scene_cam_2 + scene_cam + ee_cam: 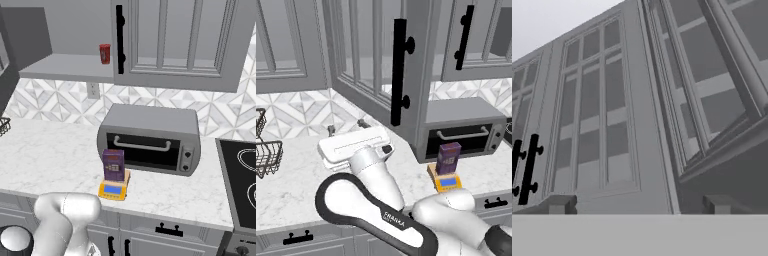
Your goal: Pick the cereal and place it on the digital scale for weighing, and close the cabinet.
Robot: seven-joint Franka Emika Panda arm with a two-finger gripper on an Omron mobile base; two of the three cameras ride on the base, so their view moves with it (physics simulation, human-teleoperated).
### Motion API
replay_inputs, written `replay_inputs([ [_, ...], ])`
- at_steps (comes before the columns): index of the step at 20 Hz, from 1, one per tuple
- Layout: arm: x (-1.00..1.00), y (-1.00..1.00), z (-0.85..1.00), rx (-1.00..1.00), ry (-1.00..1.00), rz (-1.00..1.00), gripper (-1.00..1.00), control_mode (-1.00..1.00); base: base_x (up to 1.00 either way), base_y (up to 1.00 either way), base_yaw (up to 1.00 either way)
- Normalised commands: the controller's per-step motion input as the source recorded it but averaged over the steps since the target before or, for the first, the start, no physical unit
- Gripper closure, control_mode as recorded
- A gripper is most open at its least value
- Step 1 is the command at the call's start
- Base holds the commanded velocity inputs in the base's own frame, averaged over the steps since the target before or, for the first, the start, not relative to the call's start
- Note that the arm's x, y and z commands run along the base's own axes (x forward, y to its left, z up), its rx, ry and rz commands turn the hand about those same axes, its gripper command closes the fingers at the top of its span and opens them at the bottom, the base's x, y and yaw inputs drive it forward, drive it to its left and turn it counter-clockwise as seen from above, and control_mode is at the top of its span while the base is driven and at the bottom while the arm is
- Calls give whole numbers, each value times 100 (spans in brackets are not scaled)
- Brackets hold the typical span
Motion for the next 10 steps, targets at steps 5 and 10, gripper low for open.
replay_inputs([
  [5,2,-97,92,1,20,-4,-100,-100,0,0,0],
  [10,25,-92,78,1,22,-5,-100,-100,0,0,0],
])
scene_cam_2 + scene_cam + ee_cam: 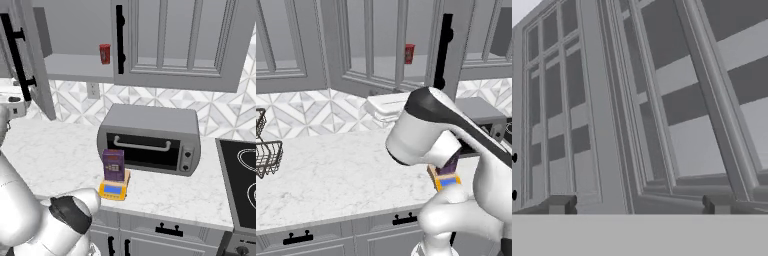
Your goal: Pick the cereal and place it on the digital scale for weighing, and close the cabinet.
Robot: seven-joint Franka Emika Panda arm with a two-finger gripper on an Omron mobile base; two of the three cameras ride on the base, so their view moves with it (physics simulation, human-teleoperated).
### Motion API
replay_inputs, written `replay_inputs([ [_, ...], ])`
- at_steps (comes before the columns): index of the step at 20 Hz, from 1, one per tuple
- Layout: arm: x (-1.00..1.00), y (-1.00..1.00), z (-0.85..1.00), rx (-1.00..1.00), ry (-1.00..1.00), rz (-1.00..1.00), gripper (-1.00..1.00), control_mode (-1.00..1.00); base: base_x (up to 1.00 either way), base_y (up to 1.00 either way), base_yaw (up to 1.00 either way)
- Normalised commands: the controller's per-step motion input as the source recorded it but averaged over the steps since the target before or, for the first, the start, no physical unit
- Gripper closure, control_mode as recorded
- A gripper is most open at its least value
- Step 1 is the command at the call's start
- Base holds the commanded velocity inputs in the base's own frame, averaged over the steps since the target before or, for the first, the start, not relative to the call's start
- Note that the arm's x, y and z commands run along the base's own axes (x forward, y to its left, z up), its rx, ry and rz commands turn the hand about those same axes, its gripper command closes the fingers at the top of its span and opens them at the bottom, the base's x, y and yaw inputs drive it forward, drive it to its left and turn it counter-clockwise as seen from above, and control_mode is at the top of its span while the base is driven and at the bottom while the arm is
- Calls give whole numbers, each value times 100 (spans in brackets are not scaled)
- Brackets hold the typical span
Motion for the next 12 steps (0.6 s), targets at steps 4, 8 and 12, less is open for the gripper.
replay_inputs([
  [4,74,-61,30,0,13,-16,-100,-100,0,0,0],
  [8,92,-8,0,-11,-8,-41,-100,-100,0,0,0],
  [12,70,12,0,-16,-32,-56,-100,-100,0,0,0],
])
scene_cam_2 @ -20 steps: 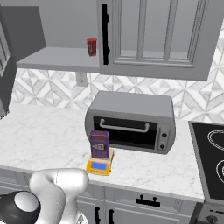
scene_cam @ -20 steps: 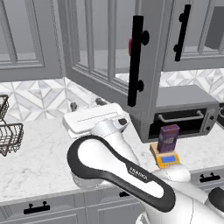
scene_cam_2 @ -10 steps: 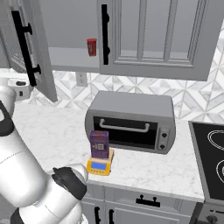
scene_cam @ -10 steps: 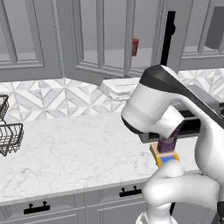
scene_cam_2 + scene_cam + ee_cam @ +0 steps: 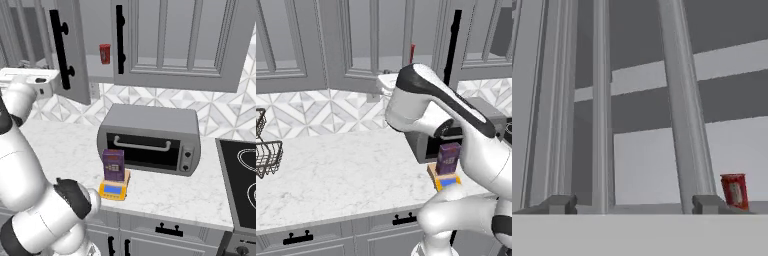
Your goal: Pick the cereal and place it on the digital scale for weighing, and close the cabinet.
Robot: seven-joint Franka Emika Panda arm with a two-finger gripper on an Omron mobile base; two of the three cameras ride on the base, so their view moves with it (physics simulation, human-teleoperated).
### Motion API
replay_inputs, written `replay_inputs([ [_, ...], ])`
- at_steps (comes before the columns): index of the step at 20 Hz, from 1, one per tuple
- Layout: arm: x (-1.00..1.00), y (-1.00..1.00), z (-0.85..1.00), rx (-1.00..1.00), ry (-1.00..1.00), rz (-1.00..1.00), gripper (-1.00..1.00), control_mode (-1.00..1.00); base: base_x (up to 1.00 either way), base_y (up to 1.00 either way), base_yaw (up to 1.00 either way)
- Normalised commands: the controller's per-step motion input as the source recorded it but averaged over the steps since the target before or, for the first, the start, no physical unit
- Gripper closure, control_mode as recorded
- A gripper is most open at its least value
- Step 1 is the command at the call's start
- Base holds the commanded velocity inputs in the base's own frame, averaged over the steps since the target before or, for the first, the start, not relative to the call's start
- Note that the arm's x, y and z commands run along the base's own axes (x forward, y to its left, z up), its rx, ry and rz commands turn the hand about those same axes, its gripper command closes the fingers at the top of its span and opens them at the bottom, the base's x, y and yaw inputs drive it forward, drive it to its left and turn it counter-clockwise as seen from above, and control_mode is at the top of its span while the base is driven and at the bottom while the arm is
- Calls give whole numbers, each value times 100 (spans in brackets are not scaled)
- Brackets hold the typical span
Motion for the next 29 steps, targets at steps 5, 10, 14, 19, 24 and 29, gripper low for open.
replay_inputs([
  [5,87,3,0,-12,-17,-53,-100,-100,0,0,0],
  [10,100,-15,-4,-3,5,-38,-100,-100,0,0,0],
  [14,63,-46,0,0,-8,-22,-100,-100,0,0,0],
  [19,91,-40,-7,0,-14,-18,-100,-100,0,0,0],
  [24,100,-30,-35,4,-1,-3,-100,-100,0,0,0],
  [29,100,-86,-45,11,3,0,-100,-100,0,0,0],
])
